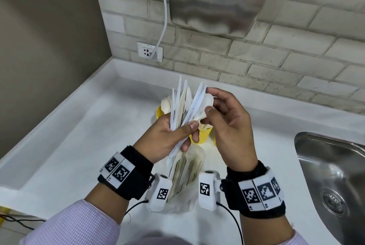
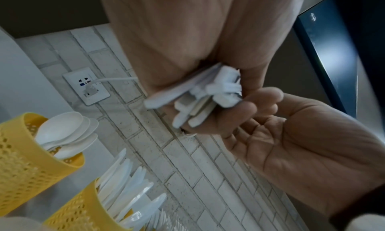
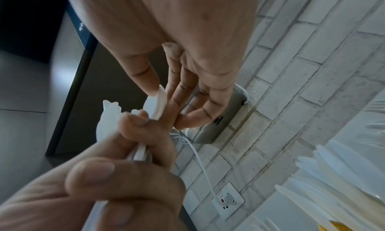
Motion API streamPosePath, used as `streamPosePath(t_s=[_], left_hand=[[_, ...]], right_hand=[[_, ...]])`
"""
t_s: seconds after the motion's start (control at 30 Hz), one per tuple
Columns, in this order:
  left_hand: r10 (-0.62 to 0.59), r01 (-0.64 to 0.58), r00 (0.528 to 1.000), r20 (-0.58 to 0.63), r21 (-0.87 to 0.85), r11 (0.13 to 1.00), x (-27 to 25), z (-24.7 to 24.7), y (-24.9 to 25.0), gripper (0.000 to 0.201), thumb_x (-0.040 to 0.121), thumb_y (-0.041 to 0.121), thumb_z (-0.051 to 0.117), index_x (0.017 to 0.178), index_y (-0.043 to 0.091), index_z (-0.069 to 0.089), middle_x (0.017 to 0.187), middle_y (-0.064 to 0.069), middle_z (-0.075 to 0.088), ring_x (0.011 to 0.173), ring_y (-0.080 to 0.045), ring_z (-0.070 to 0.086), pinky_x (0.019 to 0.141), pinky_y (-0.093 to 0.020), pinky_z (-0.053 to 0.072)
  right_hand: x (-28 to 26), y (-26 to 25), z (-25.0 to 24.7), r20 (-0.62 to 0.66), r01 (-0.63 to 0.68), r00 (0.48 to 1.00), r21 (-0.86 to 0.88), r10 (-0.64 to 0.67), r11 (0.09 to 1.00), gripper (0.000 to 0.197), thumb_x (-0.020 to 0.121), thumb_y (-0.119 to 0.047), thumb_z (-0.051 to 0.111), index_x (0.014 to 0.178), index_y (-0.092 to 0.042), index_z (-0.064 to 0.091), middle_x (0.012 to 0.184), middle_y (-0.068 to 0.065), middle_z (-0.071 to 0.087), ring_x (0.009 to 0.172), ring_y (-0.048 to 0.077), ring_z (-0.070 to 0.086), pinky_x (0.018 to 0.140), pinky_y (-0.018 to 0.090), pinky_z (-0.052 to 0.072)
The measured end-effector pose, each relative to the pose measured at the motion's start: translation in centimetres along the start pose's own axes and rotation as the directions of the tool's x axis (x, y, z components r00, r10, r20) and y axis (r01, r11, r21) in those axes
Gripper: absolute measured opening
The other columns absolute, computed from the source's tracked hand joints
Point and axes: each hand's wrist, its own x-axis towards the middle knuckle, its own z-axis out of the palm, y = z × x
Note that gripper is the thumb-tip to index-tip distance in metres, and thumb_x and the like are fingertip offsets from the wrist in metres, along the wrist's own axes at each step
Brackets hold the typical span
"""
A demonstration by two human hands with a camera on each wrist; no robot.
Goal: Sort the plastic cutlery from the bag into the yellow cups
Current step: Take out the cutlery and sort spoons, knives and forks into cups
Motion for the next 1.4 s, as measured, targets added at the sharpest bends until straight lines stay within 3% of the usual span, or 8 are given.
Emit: streamPosePath(t_s=[0.1, 0.23, 0.43, 0.67, 0.93, 1.1, 1.27, 1.4], left_hand=[[0.011, -0.011, 1.000, 0.005, 0.044, 0.999, 0.0, 0.0, 0.2, 0.023, 0.102, 0.022, 0.054, 0.085, 0.017, 0.067, 0.075, -0.007, 0.064, 0.053, -0.023, 0.049, 0.059, -0.032, 0.045], [0.010, -0.010, 1.000, 0.005, 0.091, 0.996, 0.0, -0.2, 0.1, 0.023, 0.102, 0.023, 0.055, 0.085, 0.011, 0.065, 0.075, -0.006, 0.065, 0.054, -0.023, 0.050, 0.059, -0.030, 0.046], [0.005, -0.006, 1.000, 0.019, 0.065, 0.998, 0.0, -0.3, 0.0, 0.024, 0.102, 0.025, 0.055, 0.086, 0.010, 0.065, 0.076, -0.008, 0.065, 0.054, -0.025, 0.050, 0.061, -0.031, 0.046], [-0.017, 0.019, 0.999, 0.037, -0.049, 0.999, -0.2, -0.4, 0.0, 0.024, 0.101, 0.027, 0.055, 0.085, 0.014, 0.068, 0.080, -0.011, 0.065, 0.052, -0.023, 0.048, 0.057, -0.030, 0.045], [-0.069, 0.076, 0.996, 0.061, -0.109, 0.991, -0.1, -0.5, -0.3, 0.028, 0.103, 0.027, 0.055, 0.106, 0.001, 0.064, 0.080, -0.012, 0.063, 0.050, -0.024, 0.047, 0.052, -0.030, 0.041], [-0.107, 0.118, 0.991, 0.079, -0.139, 0.983, -0.1, -0.4, -0.3, 0.045, 0.100, 0.031, 0.055, 0.127, -0.005, 0.055, 0.079, -0.010, 0.063, 0.049, -0.020, 0.049, 0.054, -0.035, 0.034], [-0.112, 0.123, 0.991, 0.078, -0.145, 0.982, -0.1, -0.1, -0.1, 0.042, 0.101, 0.029, 0.054, 0.130, -0.001, 0.057, 0.078, -0.010, 0.062, 0.049, -0.020, 0.047, 0.054, -0.033, 0.034], [-0.108, 0.119, 0.991, 0.083, -0.146, 0.982, -0.1, 0.0, 0.0, 0.043, 0.100, 0.029, 0.054, 0.131, -0.001, 0.057, 0.077, -0.009, 0.061, 0.048, -0.019, 0.047, 0.050, -0.028, 0.037]], right_hand=[[0.5, -0.2, -0.1, -0.032, 0.000, 0.999, -0.107, -0.003, 0.994, 0.028, 0.096, 0.002, 0.060, 0.119, -0.013, 0.067, 0.099, 0.007, 0.068, 0.080, 0.009, 0.067, 0.072, 0.023, 0.054], [1.4, -0.9, -0.5, -0.018, 0.008, 1.000, -0.261, -0.013, 0.965, 0.007, 0.095, -0.016, 0.071, 0.095, -0.023, 0.074, 0.088, -0.005, 0.069, 0.071, 0.003, 0.062, 0.070, 0.018, 0.049], [2.3, -1.5, -0.4, -0.001, 0.029, 1.000, -0.329, -0.031, 0.944, 0.025, 0.094, -0.008, 0.069, 0.082, -0.030, 0.071, 0.070, -0.022, 0.064, 0.065, -0.002, 0.058, 0.067, 0.013, 0.045], [2.4, -1.6, 0.1, -0.053, 0.020, 0.998, -0.246, -0.034, 0.969, 0.025, 0.095, -0.002, 0.064, 0.083, -0.023, 0.070, 0.064, -0.020, 0.062, 0.058, 0.002, 0.053, 0.062, 0.020, 0.047], [2.5, -1.3, 0.2, -0.072, 0.031, 0.997, -0.103, -0.038, 0.994, 0.014, 0.098, -0.002, 0.060, 0.095, -0.013, 0.067, 0.084, -0.001, 0.068, 0.066, 0.011, 0.060, 0.061, 0.026, 0.051], [2.7, -1.2, -0.4, 0.018, 0.027, 0.999, -0.017, -0.026, 0.999, 0.011, 0.093, -0.011, 0.061, 0.101, -0.008, 0.067, 0.101, 0.023, 0.074, 0.093, 0.045, 0.069, 0.083, 0.051, 0.057], [2.8, -1.5, -1.0, 0.028, 0.008, 1.000, -0.002, -0.008, 1.000, 0.012, 0.088, -0.003, 0.071, 0.098, -0.009, 0.069, 0.090, 0.014, 0.074, 0.081, 0.023, 0.067, 0.076, 0.039, 0.057], [2.8, -1.6, -1.2, -0.003, -0.004, 1.000, 0.042, 0.004, 0.999, 0.013, 0.087, 0.000, 0.072, 0.100, -0.003, 0.071, 0.090, 0.014, 0.073, 0.083, 0.026, 0.067, 0.081, 0.041, 0.056]])
